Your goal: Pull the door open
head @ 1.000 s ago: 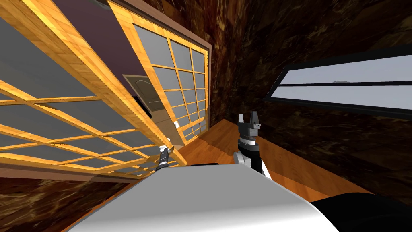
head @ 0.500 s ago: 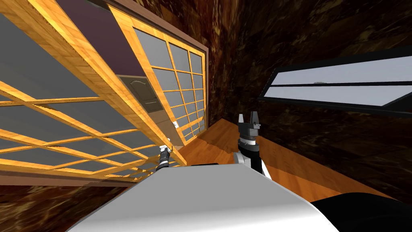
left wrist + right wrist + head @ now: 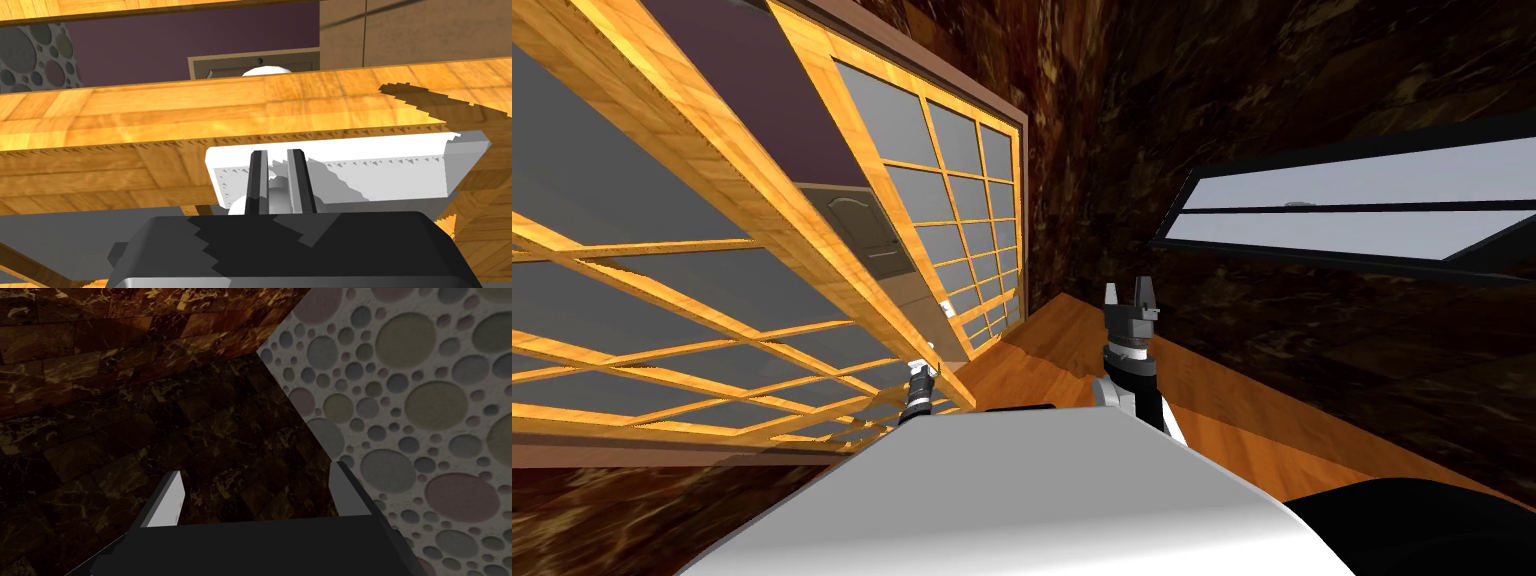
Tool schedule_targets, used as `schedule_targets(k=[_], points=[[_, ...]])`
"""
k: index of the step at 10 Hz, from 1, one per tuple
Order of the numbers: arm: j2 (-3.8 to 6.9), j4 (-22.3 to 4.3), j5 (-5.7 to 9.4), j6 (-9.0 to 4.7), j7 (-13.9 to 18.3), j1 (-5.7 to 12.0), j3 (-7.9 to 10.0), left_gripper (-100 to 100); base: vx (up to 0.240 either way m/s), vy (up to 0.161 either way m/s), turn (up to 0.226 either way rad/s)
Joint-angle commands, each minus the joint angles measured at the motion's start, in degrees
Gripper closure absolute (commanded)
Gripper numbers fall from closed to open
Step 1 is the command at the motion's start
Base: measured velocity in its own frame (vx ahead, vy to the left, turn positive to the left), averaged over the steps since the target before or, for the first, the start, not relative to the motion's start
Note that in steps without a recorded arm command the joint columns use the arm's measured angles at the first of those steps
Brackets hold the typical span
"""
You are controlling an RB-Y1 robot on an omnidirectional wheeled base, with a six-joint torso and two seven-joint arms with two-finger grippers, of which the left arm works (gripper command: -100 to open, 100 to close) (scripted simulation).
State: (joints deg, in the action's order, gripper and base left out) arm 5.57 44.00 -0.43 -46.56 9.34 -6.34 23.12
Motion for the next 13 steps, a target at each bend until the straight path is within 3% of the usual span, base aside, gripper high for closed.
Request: schedule_targets(k=[1, 3, 4, 7, 8, 9, 10, 11, 12, 13], points=[[1.79, -2.2, 0.91, -0.69, 0.4, 0.17, 1.43, 100, -0.025, 0.000, -0.012], [1.79, -2.2, 0.91, -0.69, 0.4, 0.17, 1.43, 100, 0.000, -0.002, 0.016], [2.14, -2.2, 2.30, -0.80, 2.7, 0.26, 0.50, 100, -0.036, 0.017, -0.099], [2.14, -0.9, 2.30, -0.80, 2.7, 0.26, 0.50, 100, -0.030, 0.017, -0.040], [2.14, -2.2, 2.30, -0.80, 2.7, 0.26, 0.50, 100, -0.003, -0.001, -0.031], [2.51, -2.2, 3.76, -0.92, 5.0, 0.36, -0.47, 100, -0.032, 0.039, -0.076], [2.51, -2.2, 3.76, -0.92, 5.0, 0.36, -0.47, 100, -0.044, 0.033, -0.066], [2.88, -2.2, 5.22, -1.04, 7.0, 0.45, -1.45, 100, -0.077, 0.019, -0.141], [1.30, -0.9, 4.87, -0.92, 8.3, 1.08, -3.03, -100, -0.114, -0.001, -0.144], [1.27, -1.0, 5.32, -0.93, 9.4, 1.24, -3.31, -100, -0.115, -0.003, -0.087]])
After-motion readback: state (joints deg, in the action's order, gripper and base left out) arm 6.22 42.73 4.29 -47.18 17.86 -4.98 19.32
